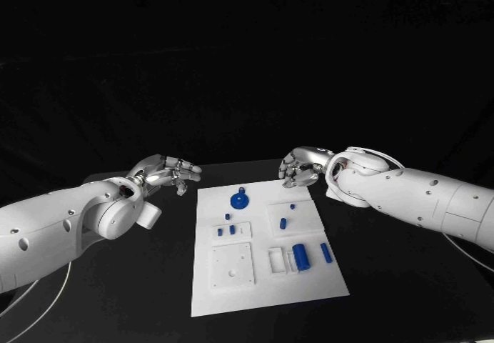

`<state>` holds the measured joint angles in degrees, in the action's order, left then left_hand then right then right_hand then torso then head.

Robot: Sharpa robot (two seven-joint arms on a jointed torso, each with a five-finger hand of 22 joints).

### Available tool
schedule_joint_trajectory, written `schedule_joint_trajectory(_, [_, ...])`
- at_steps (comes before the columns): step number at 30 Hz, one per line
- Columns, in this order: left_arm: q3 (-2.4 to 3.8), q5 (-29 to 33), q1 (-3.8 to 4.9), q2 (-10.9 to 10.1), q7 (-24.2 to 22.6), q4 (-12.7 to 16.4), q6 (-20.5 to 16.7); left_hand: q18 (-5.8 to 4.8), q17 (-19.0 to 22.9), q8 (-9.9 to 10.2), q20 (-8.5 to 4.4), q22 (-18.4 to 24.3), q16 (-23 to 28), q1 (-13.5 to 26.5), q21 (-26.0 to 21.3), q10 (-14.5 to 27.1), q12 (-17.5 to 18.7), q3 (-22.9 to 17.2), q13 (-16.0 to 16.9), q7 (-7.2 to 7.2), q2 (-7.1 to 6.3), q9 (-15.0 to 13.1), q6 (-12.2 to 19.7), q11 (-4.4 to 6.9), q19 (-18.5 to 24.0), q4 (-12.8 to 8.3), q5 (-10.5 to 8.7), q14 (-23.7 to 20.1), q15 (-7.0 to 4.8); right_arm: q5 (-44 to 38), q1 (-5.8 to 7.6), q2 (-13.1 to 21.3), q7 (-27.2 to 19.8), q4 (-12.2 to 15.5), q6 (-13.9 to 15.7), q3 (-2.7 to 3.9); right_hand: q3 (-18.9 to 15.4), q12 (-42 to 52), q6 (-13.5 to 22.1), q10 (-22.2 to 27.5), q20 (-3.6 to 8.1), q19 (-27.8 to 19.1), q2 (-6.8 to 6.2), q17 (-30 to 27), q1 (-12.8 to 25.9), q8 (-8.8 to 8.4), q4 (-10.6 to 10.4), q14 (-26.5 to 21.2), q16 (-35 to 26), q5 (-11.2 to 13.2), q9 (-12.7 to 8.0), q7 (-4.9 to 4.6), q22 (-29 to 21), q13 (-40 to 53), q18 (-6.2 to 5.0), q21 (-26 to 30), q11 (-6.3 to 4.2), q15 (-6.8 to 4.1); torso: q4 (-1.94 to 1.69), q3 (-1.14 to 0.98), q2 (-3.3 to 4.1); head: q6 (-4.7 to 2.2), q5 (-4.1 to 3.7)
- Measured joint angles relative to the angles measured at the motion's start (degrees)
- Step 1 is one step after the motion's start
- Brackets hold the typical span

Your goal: Assemble the parts on the task board

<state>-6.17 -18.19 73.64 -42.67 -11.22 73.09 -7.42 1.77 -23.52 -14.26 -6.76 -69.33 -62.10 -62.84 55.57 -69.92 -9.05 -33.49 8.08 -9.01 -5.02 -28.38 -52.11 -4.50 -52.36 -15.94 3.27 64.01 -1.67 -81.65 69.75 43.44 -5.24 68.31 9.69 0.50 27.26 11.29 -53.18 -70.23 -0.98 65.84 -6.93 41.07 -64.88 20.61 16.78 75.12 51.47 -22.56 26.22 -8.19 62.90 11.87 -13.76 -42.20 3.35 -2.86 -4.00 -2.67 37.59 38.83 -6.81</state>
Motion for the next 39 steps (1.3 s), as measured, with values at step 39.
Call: schedule_joint_trajectory(39, [-0.05,9.2,-0.05,-0.6,-3.4,2.4,0.7,-0.02,0.0,-0.3,-0.18,0.6,1.8,4.4,-1.5,0.3,0.0,6.0,0.2,-0.24,0.53,0.1,0.7,-0.19,0.4,0.0,0.00,-0.2,0.22,-19.3,-5.36,-0.3,7.4,-0.3,-1.7,-2.74,5.9,-6.0,1.0,3.5,0.38,2.8,-3.64,3.6,1.7,-1.77,-0.8,-0.1,6.3,6.1,-0.9,-0.76,2.5,-1.7,0.55,-3.3,1.77,1.66,-1.01,0.97,-1.16,0.37,0.58])
